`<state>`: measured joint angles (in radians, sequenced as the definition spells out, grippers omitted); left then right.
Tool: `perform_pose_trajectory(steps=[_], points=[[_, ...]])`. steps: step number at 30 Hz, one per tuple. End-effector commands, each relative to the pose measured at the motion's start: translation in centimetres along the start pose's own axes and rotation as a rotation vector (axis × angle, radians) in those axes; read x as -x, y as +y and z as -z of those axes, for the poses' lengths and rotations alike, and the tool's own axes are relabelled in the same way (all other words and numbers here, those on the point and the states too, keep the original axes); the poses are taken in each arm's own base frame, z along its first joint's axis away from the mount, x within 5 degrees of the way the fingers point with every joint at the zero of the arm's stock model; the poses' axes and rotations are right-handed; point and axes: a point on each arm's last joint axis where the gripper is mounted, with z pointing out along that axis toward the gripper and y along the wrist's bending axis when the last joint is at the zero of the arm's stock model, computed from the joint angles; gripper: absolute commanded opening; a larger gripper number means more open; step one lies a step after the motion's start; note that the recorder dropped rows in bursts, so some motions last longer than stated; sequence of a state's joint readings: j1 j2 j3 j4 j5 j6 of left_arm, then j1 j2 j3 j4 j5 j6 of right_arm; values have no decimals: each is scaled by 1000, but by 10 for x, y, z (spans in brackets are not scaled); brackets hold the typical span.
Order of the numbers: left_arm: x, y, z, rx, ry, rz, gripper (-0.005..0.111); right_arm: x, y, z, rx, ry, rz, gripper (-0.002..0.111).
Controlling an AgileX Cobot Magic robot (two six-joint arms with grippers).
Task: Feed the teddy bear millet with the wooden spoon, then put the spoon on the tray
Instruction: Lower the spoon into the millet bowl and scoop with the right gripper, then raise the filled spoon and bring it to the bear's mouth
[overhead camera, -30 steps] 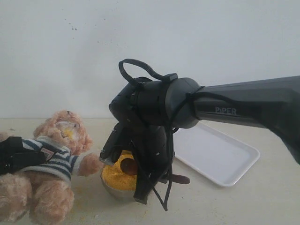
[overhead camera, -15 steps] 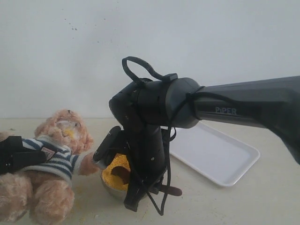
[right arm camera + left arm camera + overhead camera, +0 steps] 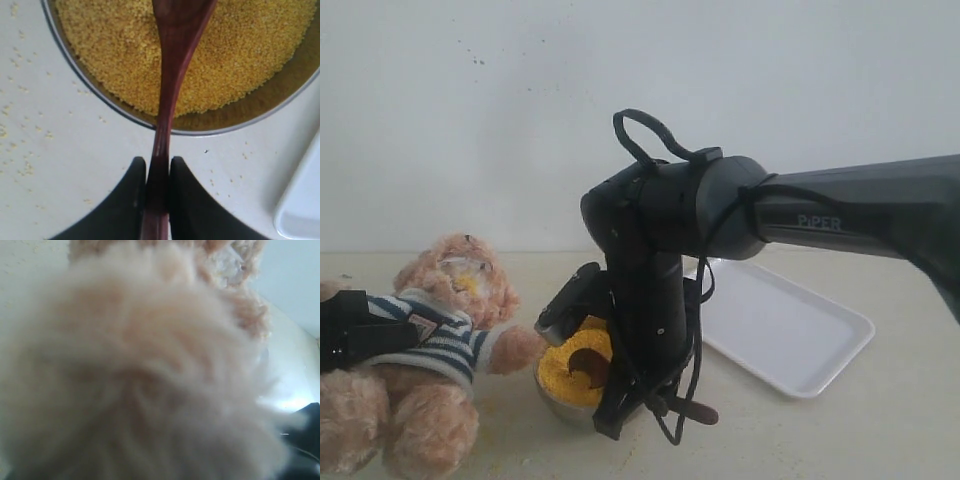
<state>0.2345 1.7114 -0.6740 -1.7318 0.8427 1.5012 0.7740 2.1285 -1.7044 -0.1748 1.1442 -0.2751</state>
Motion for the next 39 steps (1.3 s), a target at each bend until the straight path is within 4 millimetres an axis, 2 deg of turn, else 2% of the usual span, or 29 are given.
perform_pose_trajectory(steps=[1,4,10,17,23,29,34,39], points=[[3,-3,0,-27,-14,-3,4,-4,-8,1,28,-1,-43,0],[3,-3,0,-27,-14,-5,4,-5,-13,1,72,-14,-72,0],[3,-3,0,-27,-14,-8,4,-7,-21,2,278,-114,-124,0],[2,-7,0,-70,-10,-1,4,-19,-36,3,442,-131,-185,0],[-1,-9,1,-94,7,55,4,-25,-50,3,492,-178,-215,0],[-9,-14,9,-82,16,50,4,-28,-55,19,512,-244,-220,0],[-16,-27,23,-81,-4,13,4,-29,-54,39,516,-302,-212,0],[-28,-35,34,-64,-1,-5,4,-31,-53,49,518,-320,-232,0]])
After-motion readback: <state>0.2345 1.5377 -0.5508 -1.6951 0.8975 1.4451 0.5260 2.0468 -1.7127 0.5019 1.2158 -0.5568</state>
